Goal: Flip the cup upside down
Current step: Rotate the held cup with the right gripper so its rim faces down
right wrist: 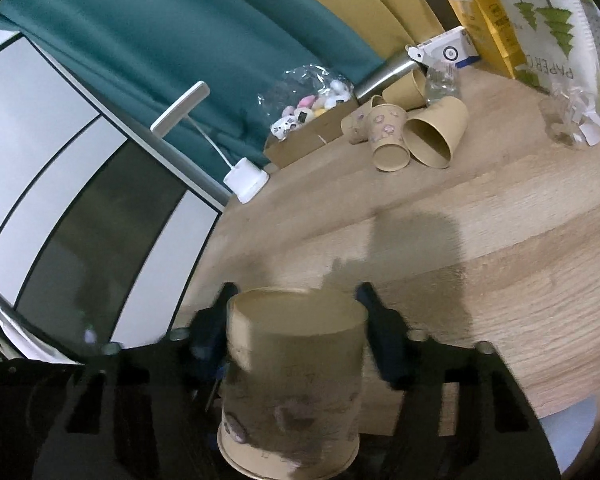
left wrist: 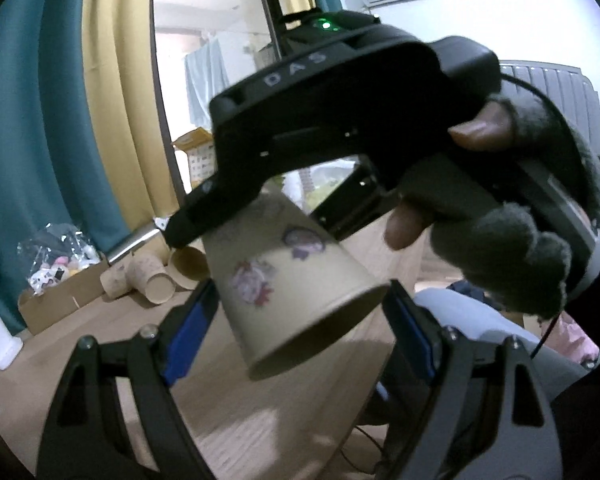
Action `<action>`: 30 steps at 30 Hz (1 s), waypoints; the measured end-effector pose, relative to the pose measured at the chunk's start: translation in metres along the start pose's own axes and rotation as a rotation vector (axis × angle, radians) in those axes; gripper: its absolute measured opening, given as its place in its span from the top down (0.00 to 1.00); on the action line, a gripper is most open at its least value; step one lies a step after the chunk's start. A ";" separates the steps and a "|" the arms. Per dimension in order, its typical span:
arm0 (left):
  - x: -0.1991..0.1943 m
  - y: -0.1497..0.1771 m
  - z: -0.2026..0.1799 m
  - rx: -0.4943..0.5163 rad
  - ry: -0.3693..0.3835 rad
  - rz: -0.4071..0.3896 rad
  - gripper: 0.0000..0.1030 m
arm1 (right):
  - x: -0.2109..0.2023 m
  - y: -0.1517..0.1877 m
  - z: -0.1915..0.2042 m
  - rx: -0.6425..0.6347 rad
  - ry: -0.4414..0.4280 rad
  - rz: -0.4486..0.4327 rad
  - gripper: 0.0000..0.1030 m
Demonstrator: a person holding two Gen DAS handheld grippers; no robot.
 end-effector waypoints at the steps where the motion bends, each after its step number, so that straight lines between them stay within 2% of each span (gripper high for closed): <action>1: 0.000 0.000 -0.001 -0.001 -0.001 0.001 0.18 | 0.000 0.000 0.000 -0.001 -0.001 0.000 0.42; 6: 0.002 0.003 -0.001 -0.009 -0.001 0.010 0.18 | 0.001 0.000 -0.001 0.003 0.003 -0.009 0.43; 9: 0.007 0.009 0.003 -0.045 0.018 0.050 0.17 | -0.002 -0.005 -0.003 -0.002 0.024 -0.040 0.43; 12: 0.007 0.013 0.010 -0.078 0.007 0.064 0.17 | -0.008 -0.013 -0.008 -0.015 0.087 -0.095 0.43; 17: -0.002 0.019 0.035 -0.147 -0.066 0.062 0.17 | -0.019 -0.024 -0.017 -0.058 0.242 -0.211 0.43; 22: -0.009 0.022 0.073 -0.307 -0.102 0.064 0.17 | -0.021 -0.024 -0.024 -0.120 0.393 -0.306 0.43; 24: -0.010 0.022 0.088 -0.360 -0.120 0.057 0.17 | -0.019 -0.023 -0.029 -0.126 0.425 -0.327 0.43; 27: -0.014 0.022 0.099 -0.387 -0.164 0.036 0.17 | -0.018 -0.020 -0.035 -0.162 0.495 -0.364 0.43; 30: -0.015 0.021 0.107 -0.424 -0.198 0.013 0.17 | -0.016 -0.016 -0.039 -0.182 0.499 -0.416 0.43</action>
Point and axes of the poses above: each gripper's, at about its wrist camera, not at the fingertips, and x roughly the way its jaws point, z to its left, y to its underside, the point moved 8 cm from there along x, roughly the way its jaws point, and after that the axes turned 8 degrees about -x, right-handed, at the moved point
